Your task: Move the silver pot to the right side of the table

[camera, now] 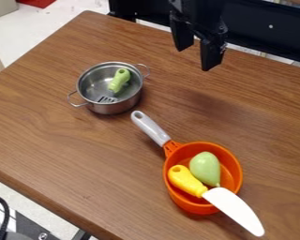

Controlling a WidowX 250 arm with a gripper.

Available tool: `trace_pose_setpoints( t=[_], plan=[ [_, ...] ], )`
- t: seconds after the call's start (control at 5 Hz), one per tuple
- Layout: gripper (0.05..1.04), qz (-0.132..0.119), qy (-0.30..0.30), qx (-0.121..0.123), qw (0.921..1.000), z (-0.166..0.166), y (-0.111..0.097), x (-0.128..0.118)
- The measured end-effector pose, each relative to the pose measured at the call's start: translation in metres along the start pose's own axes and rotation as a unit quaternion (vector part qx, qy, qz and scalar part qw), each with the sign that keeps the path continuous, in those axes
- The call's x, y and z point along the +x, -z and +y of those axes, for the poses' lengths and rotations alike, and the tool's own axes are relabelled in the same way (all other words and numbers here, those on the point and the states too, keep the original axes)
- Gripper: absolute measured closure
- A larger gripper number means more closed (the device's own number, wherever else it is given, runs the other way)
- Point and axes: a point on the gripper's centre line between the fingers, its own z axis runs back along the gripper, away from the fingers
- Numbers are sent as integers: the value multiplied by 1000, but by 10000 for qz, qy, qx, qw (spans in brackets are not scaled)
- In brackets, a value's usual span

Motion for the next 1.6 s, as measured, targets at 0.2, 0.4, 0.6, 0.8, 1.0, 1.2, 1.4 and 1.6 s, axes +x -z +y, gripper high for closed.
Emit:
trace_pose_setpoints(
  t=[0.2, 0.4, 0.6, 0.8, 1.0, 1.2, 1.4, 1.6],
  plan=[
    [87, 166, -16, -78, 9998, -2, 11, -5],
    [87, 169, -12, -73, 9998, -2, 11, -6],
    [87, 169, -12, -73, 9998, -2, 11, -6],
    [87, 186, -9, -90, 9998, -3, 11, -6],
    [87, 458, 162, -114, 9988, -4, 16, -13],
    [87, 331, 411, -246, 9983, 7, 18, -19],
    [87, 340, 381, -409, 9979, 25, 14, -31],
    [87, 414, 204, -126, 9989, 45, 16, -42]
  ],
)
